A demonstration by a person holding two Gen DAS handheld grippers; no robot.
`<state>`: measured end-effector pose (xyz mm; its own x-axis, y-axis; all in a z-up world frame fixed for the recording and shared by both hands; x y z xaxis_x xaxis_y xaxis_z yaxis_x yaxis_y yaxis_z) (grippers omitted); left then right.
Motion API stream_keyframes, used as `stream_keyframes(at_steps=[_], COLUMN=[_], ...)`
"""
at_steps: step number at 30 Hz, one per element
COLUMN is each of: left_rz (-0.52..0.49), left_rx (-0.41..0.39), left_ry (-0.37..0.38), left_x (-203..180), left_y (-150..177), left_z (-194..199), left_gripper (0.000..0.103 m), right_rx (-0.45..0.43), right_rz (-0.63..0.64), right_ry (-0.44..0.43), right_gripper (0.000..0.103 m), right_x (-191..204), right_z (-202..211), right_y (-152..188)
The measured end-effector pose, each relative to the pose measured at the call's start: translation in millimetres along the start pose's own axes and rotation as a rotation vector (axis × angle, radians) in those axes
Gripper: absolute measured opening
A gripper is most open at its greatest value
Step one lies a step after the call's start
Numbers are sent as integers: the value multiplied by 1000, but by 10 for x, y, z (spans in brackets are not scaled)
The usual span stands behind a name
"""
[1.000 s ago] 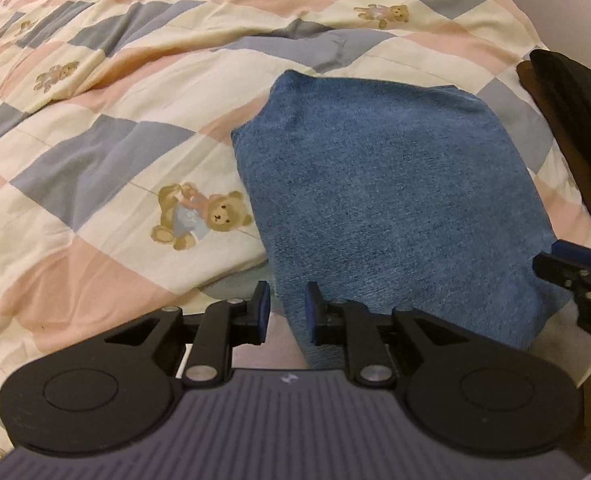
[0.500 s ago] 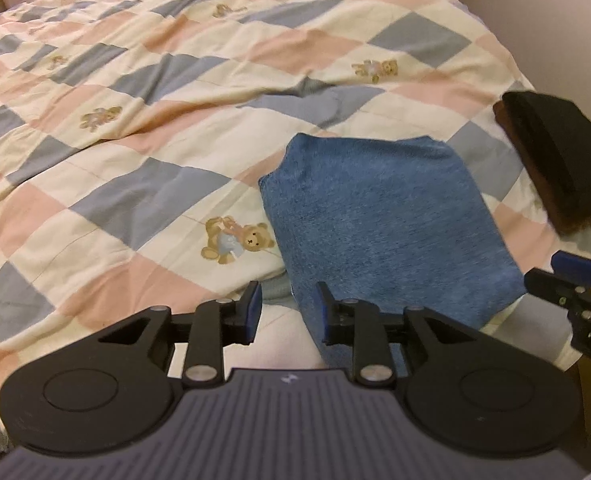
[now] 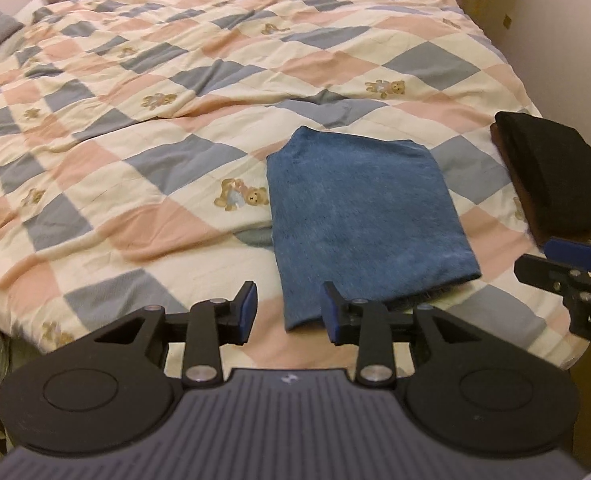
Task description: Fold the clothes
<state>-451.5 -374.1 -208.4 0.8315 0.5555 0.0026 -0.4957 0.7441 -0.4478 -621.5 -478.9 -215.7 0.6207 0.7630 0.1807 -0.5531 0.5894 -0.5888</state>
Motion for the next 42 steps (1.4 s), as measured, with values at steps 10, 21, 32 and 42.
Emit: stream_keyframes(at_steps=[10,21,32,42], left_rz=[25,28,13,1], left_rx=[-51,-87,-104,-57], left_ry=[-44,-66,-65,-50], left_x=[-167,-278,-390,-357], left_y=[233,299,348,370], left_z=[442,719,907,822], left_gripper=[34,40,47,49], right_rx=[-15,-10,-1,43], right_rz=[-5,-1,15,-8], right_ry=[-63,-30,-31,-18], right_gripper=[53,67,70,70], right_x=[-32,-60,-91,-78], right_z=[390,637,818,811], right_y=[124,165,239,330])
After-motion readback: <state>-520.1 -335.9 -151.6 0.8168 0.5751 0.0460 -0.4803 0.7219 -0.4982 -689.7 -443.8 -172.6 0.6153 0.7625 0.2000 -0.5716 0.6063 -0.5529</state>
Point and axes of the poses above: each gripper's, at about its wrist camera, not at the fingertips, and z roughly against the way its jaws point, x to its left, y to its underside, the point moved 5 cm from there along -z, roughly the way its jaws point, and after that the axes turned 6 degrees about z, right-handed, at the moved point
